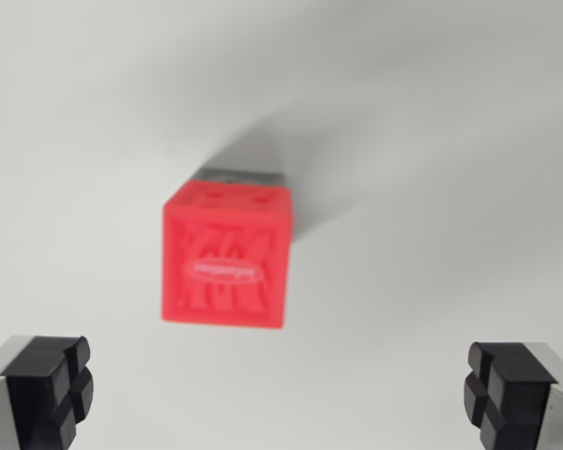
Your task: Destack cube
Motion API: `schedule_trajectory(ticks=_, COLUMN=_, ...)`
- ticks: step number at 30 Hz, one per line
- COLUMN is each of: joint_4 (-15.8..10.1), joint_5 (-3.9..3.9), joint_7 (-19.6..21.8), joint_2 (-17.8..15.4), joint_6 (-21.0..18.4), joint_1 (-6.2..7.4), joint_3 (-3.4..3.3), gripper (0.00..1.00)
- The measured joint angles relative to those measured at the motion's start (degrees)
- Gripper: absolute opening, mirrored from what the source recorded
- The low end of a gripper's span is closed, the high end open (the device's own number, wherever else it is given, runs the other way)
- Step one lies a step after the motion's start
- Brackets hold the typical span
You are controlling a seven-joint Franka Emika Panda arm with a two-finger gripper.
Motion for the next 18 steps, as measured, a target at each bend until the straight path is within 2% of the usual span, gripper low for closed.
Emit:
schedule_trajectory(ticks=9, joint_4=0.88, joint_5=0.12, joint_7=5.30, joint_2=2.86, joint_6=1.82, joint_1=2.31, joint_3=0.57, gripper=1.00)
schedule_trajectory(ticks=18, joint_4=0.47, joint_5=0.12, joint_7=5.56, joint_2=7.05, joint_6=6.26, joint_1=2.35, joint_3=0.36, gripper=1.00)
